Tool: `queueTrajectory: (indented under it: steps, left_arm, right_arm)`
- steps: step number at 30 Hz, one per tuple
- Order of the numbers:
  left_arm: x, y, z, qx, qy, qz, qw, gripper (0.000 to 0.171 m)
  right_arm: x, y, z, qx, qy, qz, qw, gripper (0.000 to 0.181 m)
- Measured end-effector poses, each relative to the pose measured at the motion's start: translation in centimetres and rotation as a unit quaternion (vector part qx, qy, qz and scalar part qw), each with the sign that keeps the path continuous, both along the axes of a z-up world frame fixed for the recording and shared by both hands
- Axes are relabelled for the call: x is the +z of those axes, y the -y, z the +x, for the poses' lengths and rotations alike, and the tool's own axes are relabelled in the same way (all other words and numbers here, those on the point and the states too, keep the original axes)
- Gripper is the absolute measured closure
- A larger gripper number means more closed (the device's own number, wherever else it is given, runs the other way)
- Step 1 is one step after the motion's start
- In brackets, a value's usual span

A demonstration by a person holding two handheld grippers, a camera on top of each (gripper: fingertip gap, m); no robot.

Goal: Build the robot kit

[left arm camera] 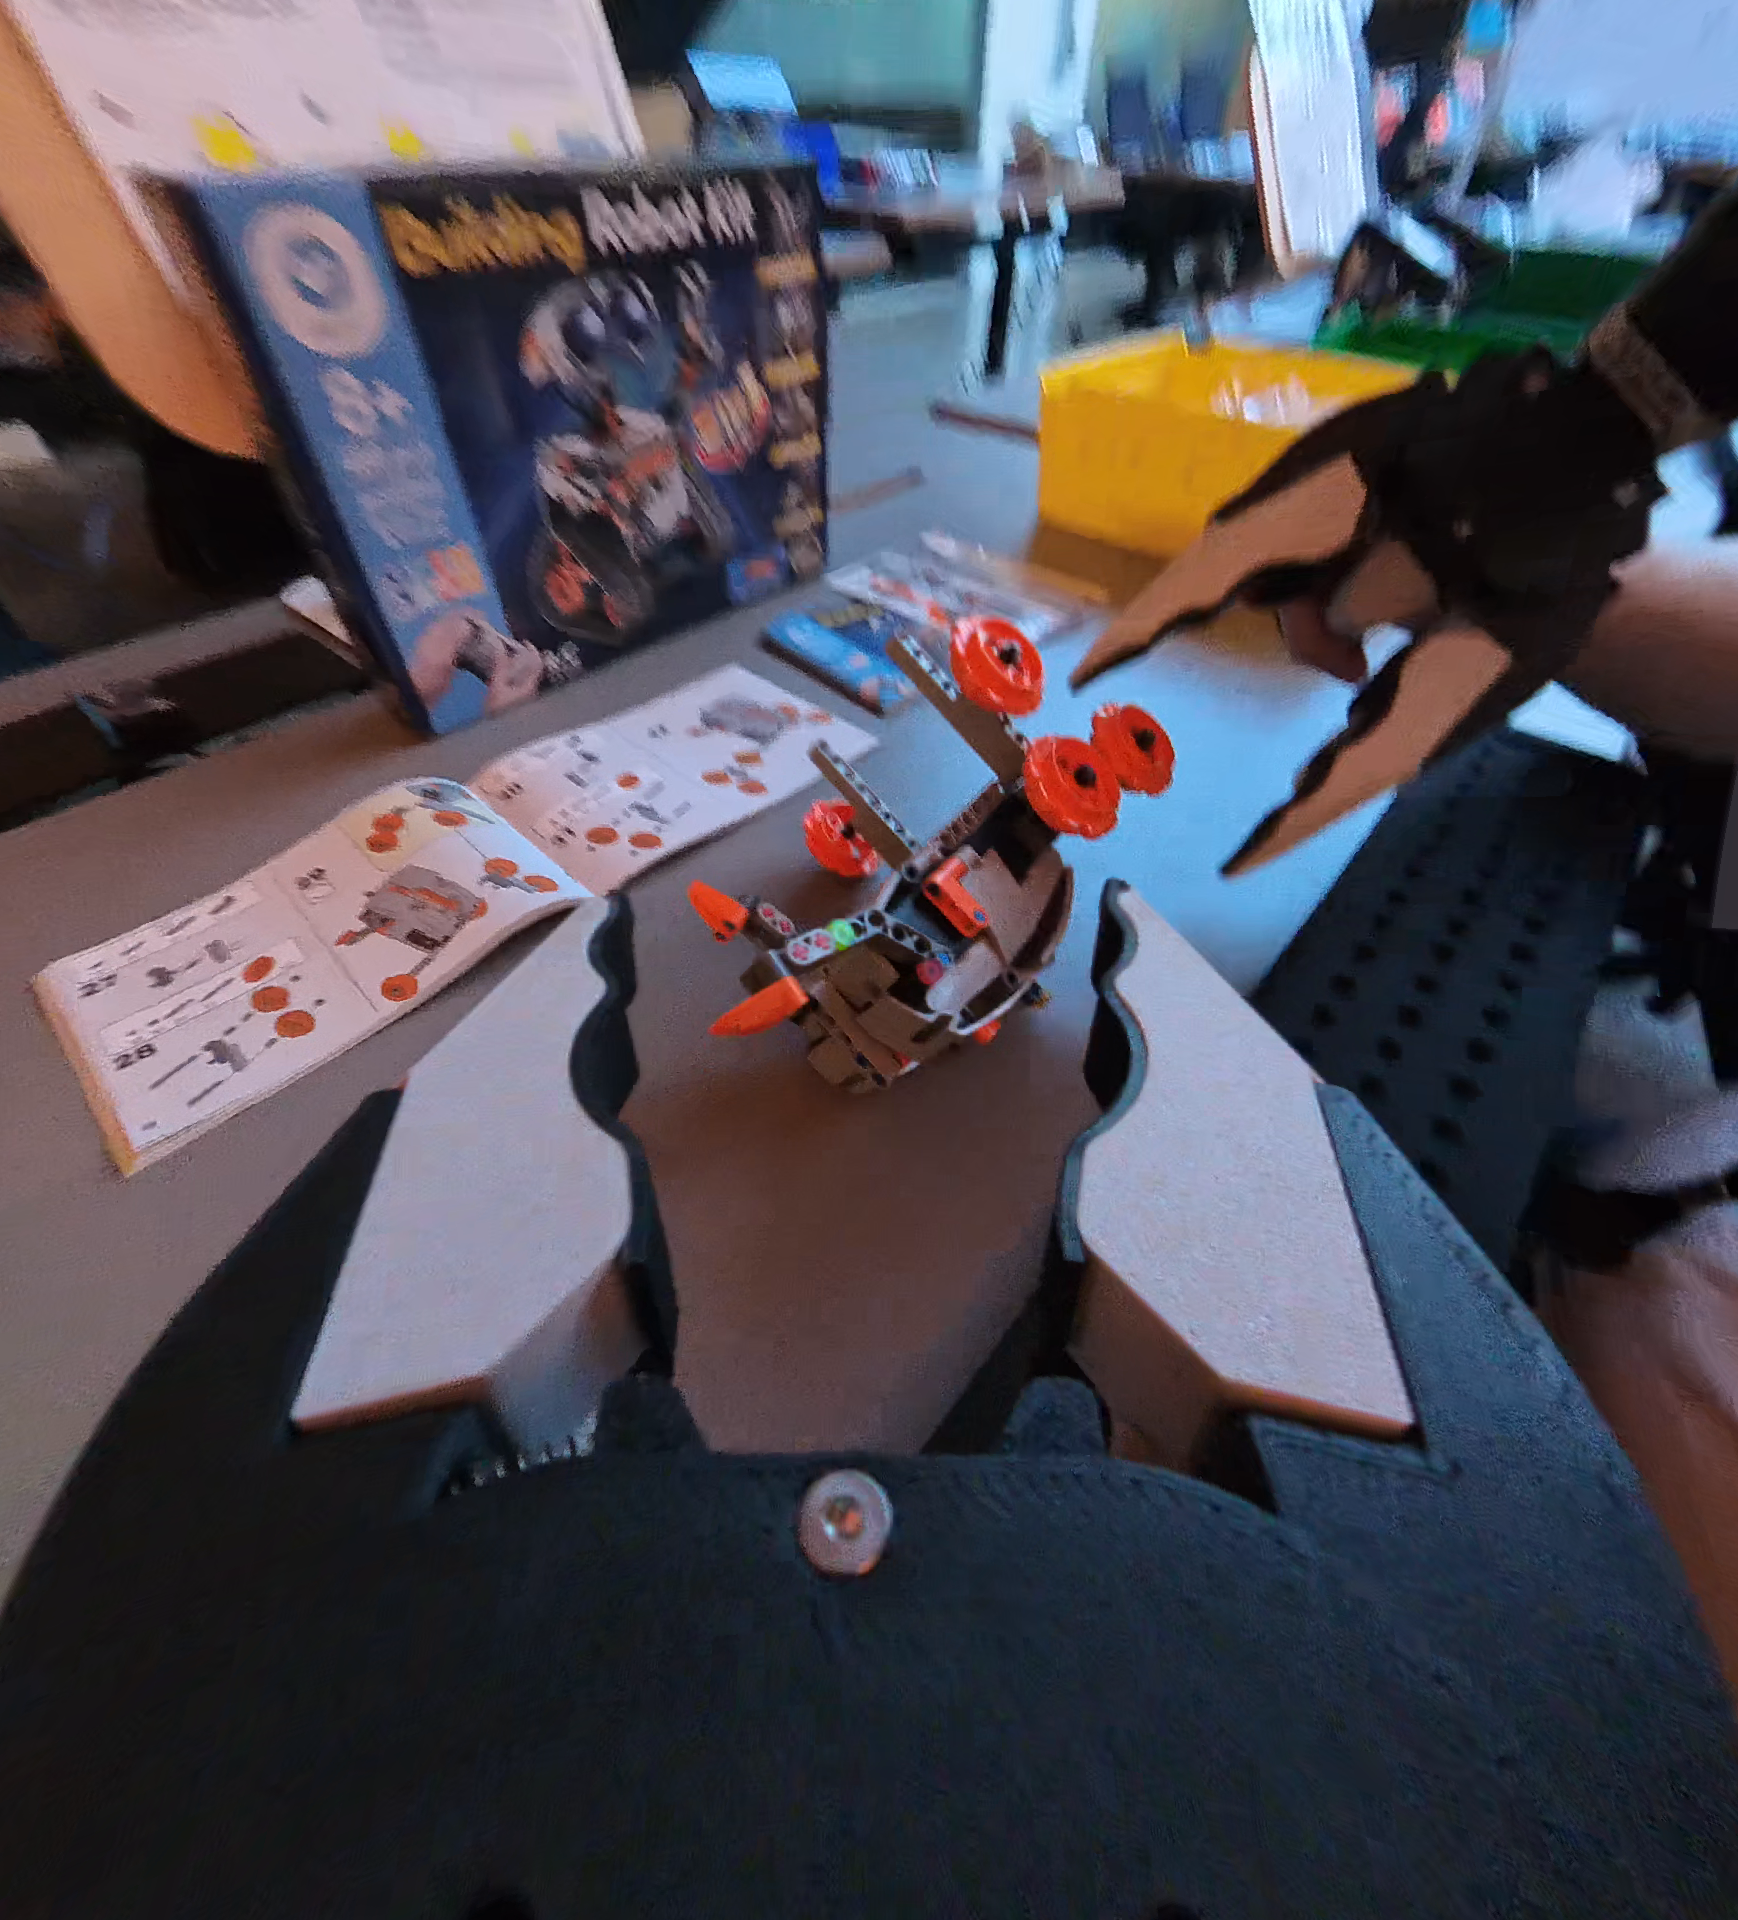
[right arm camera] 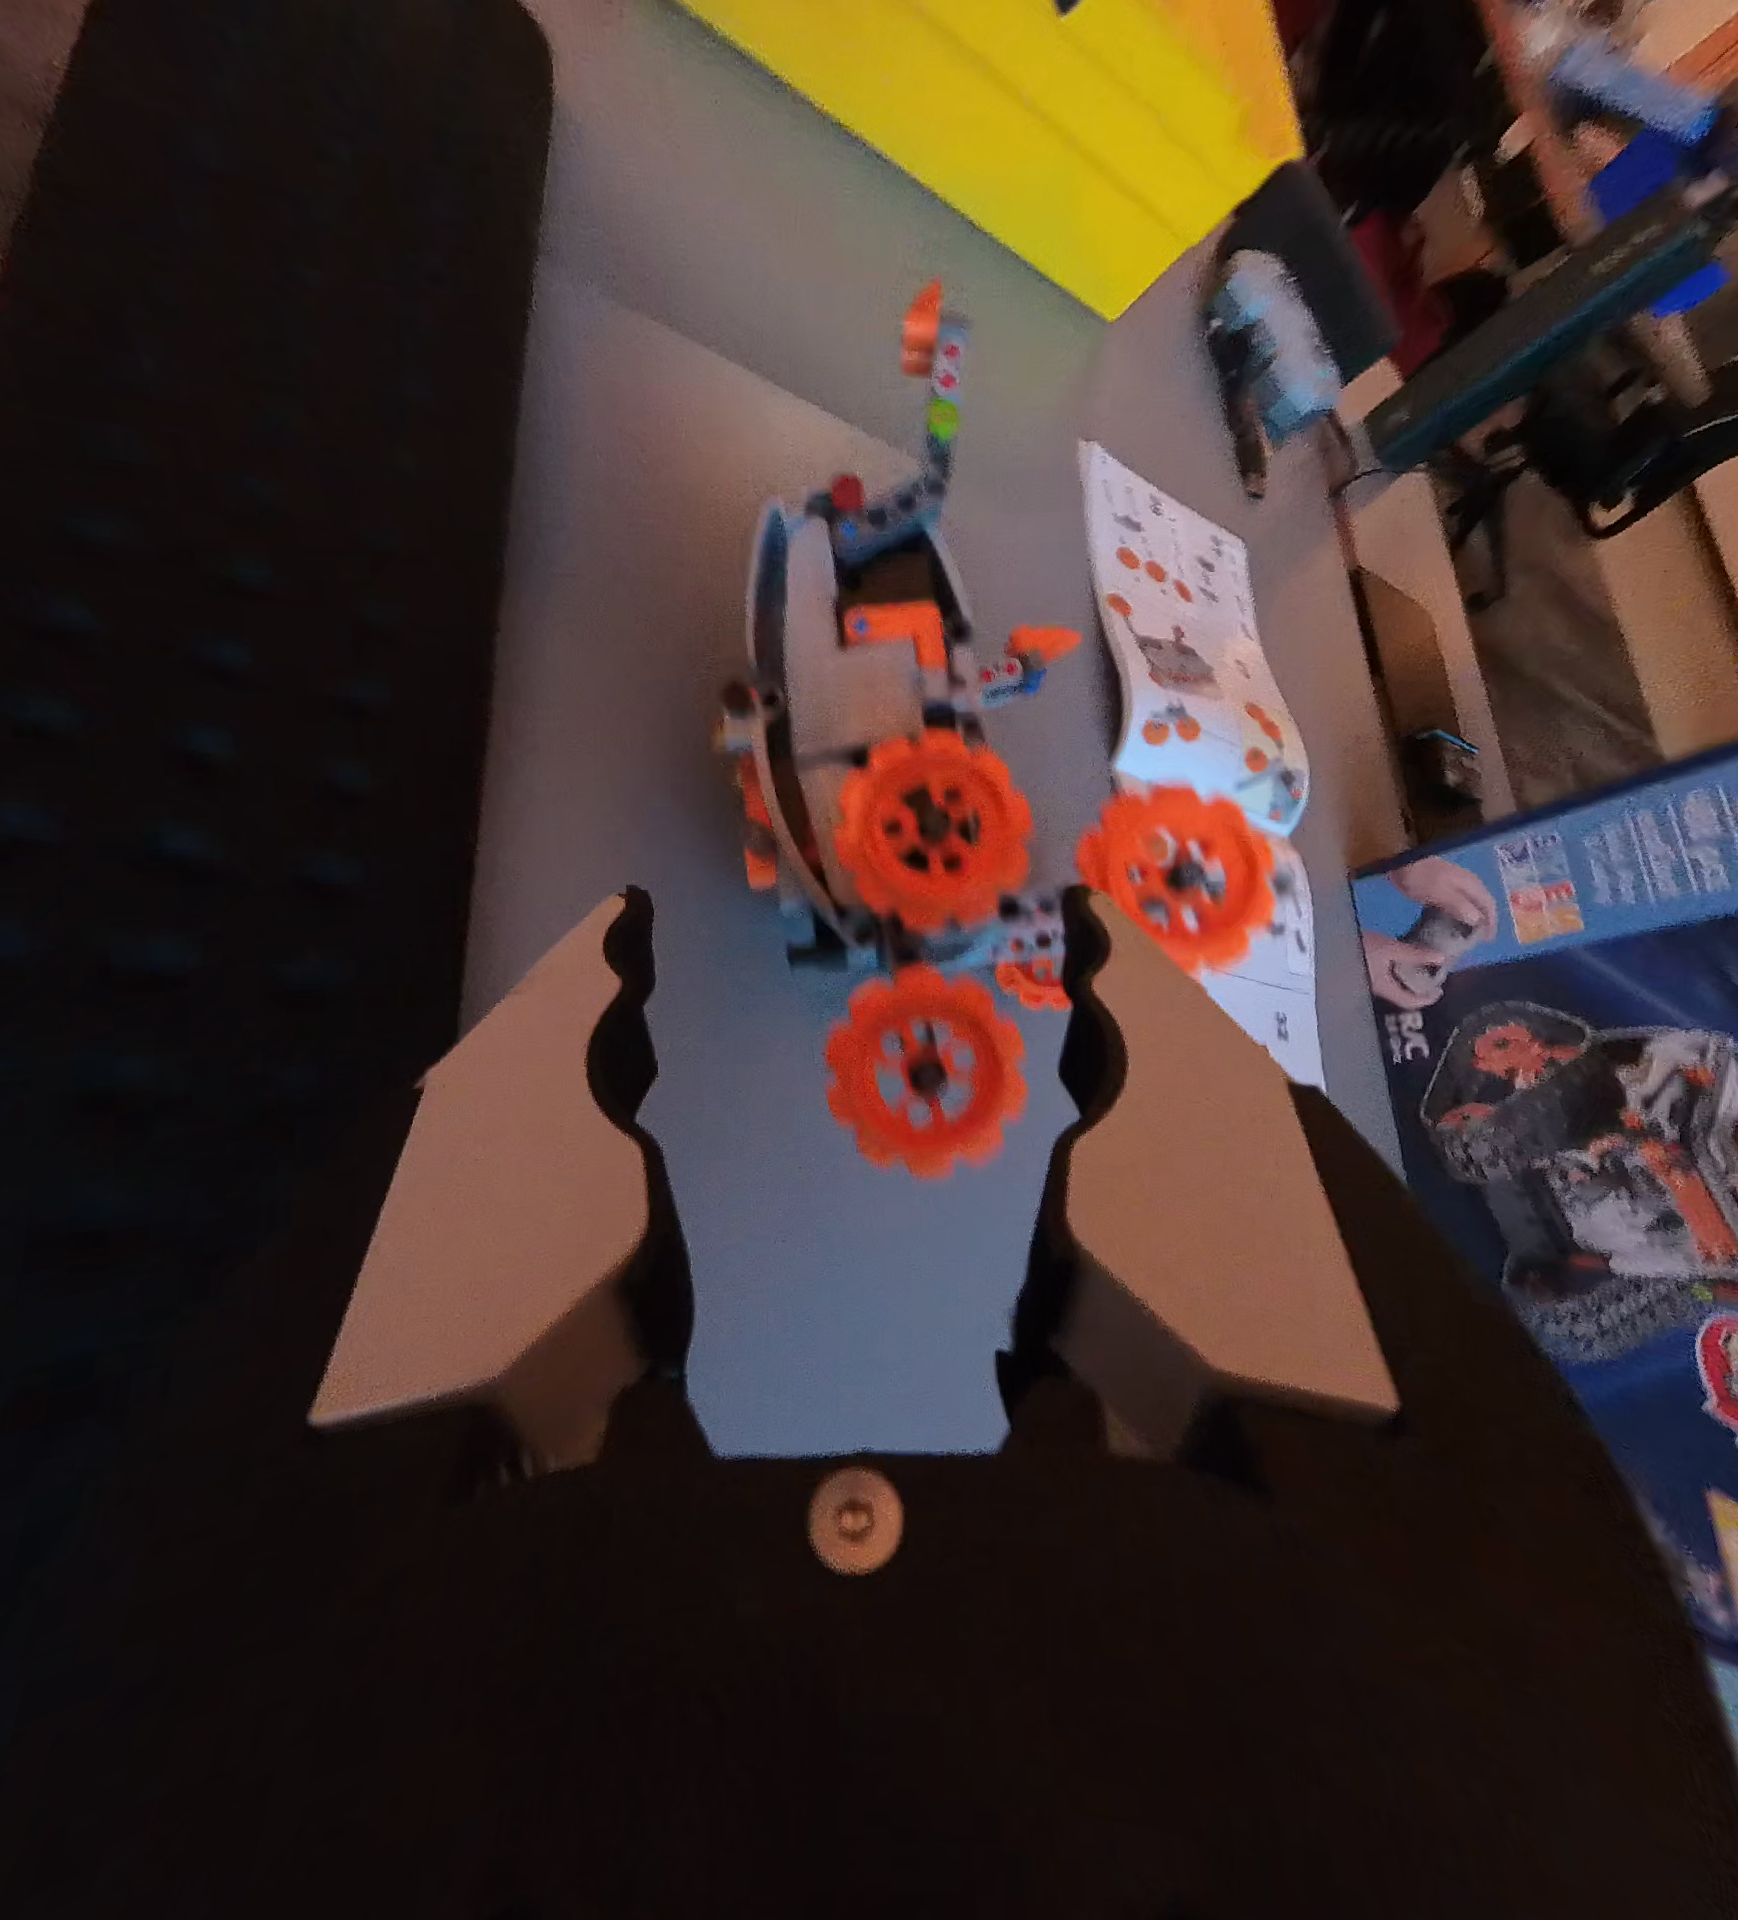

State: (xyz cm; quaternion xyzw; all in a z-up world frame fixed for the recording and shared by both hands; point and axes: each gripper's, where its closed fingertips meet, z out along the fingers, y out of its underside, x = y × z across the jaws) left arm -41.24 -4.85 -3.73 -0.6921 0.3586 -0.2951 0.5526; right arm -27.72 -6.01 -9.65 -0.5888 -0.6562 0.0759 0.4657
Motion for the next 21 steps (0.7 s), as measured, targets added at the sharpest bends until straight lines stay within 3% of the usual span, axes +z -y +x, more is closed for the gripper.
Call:
queueTrajectory:
  steps: [2, 6, 11, 17, 21]
  left_arm:
    - [0.3, 0.5, -0.9, 0.021, 0.039, 0.028, 0.999, 0.082]
    - [0.3, 1.7, -2.9, 0.037, 0.063, 0.048, 0.996, 0.088]
    - [0.6, 4.2, -5.6, 0.025, 0.079, 0.042, 0.996, 0.095]
    - [-0.8, 4.7, -6.7, 0.017, 0.081, 0.036, 0.996, 0.1]
    - [-1.0, 4.7, -6.6, 0.003, 0.081, 0.034, 0.996, 0.101]
  right_arm:
    - [-0.3, 0.3, -3.0, 0.004, 0.058, 0.018, 0.998, 0.102]
    - [-2.6, -2.1, -7.4, -0.029, 0.215, 0.087, 0.972, 0.099]
    - [-5.9, -4.7, -6.1, -0.097, 0.389, 0.055, 0.915, 0.088]
    - [-6.7, -6.0, -6.0, -0.109, 0.459, 0.014, 0.881, 0.092]
    - [-6.7, -6.3, -6.5, -0.079, 0.419, -0.057, 0.903, 0.097]
